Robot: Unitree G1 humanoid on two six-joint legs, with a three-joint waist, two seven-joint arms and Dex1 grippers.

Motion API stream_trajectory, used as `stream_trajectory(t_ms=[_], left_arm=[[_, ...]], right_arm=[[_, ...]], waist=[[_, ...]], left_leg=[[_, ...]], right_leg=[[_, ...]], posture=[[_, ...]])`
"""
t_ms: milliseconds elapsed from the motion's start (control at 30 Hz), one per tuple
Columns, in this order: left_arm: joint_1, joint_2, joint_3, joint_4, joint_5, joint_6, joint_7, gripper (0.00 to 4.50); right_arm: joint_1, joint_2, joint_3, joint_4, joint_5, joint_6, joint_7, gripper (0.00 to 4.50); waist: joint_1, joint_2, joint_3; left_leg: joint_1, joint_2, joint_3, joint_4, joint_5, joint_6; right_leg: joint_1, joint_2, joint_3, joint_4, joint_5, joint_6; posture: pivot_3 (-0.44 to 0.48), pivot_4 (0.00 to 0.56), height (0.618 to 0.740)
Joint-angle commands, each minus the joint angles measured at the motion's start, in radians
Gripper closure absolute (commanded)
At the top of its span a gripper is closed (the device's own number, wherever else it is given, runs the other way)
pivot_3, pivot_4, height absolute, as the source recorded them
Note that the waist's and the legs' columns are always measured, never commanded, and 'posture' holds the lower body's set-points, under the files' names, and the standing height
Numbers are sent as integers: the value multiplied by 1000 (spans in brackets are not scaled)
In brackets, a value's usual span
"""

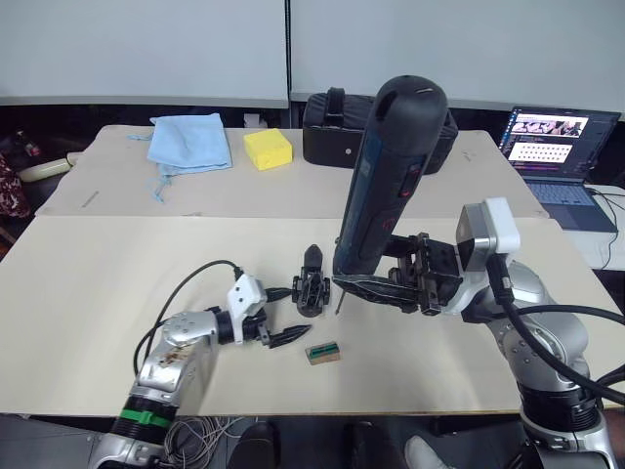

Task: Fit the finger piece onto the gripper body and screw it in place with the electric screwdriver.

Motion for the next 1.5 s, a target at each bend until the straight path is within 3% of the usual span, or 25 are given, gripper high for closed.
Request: stream_trajectory(t_ms=[33,333,433,533,700,867,1033,1167,1200,1500], left_arm=[[-38,-16,-32,11,29,15,20,33],[-86,-42,-66,109,97,-11,53,33],[-94,-39,-60,135,95,-22,40,889],[-124,-13,-63,188,65,-61,-70,2215],[-234,-9,-55,392,69,-206,-209,2200],[-337,-40,-59,590,116,-354,-247,2200],[-369,-48,-44,669,122,-333,-265,2200],[-349,-42,-27,655,131,-338,-226,278],[-338,-40,-22,647,134,-349,-212,83],[-183,-10,17,390,104,-220,-137,83]], right_arm=[[-29,-14,-33,-38,26,-2,-5,2601],[-31,-35,-43,-46,33,5,-18,2601],[-24,-42,-46,-54,36,6,-26,2601],[-13,-53,-53,-64,42,11,-30,2601],[1,-71,-66,-74,62,26,-31,2601],[8,-82,-72,-79,74,38,-30,2601],[4,-75,-76,-88,91,55,-60,2601],[4,-71,-78,-93,97,62,-72,2601],[5,-71,-78,-94,97,62,-74,2601],[25,-73,-80,-98,97,61,-70,2601]], waist=[[0,0,0],[2,0,0],[2,0,0],[2,0,0],[1,0,0],[3,0,0],[3,0,0],[2,0,0],[0,0,0],[-21,0,0]], left_leg=[[0,0,0,0,0,0],[0,0,0,1,0,0],[0,0,0,1,0,0],[1,0,0,2,0,0],[0,0,-1,2,0,0],[0,0,-1,3,0,0],[0,0,-1,5,0,0],[0,0,-1,6,0,0],[0,0,-1,6,0,0],[0,1,-1,6,0,0]], right_leg=[[0,0,0,0,0,0],[1,1,0,0,0,0],[1,0,0,0,0,0],[1,0,0,1,0,0],[1,1,0,0,0,0],[1,1,0,1,1,0],[2,1,0,1,1,2],[2,1,0,1,2,2],[2,1,0,1,2,2],[2,1,1,2,2,2]], posture=[[0,150,740],[0,150,740],[0,150,740],[0,150,740],[0,150,740],[0,150,740],[0,150,740],[0,150,740],[0,150,740],[0,150,740]])
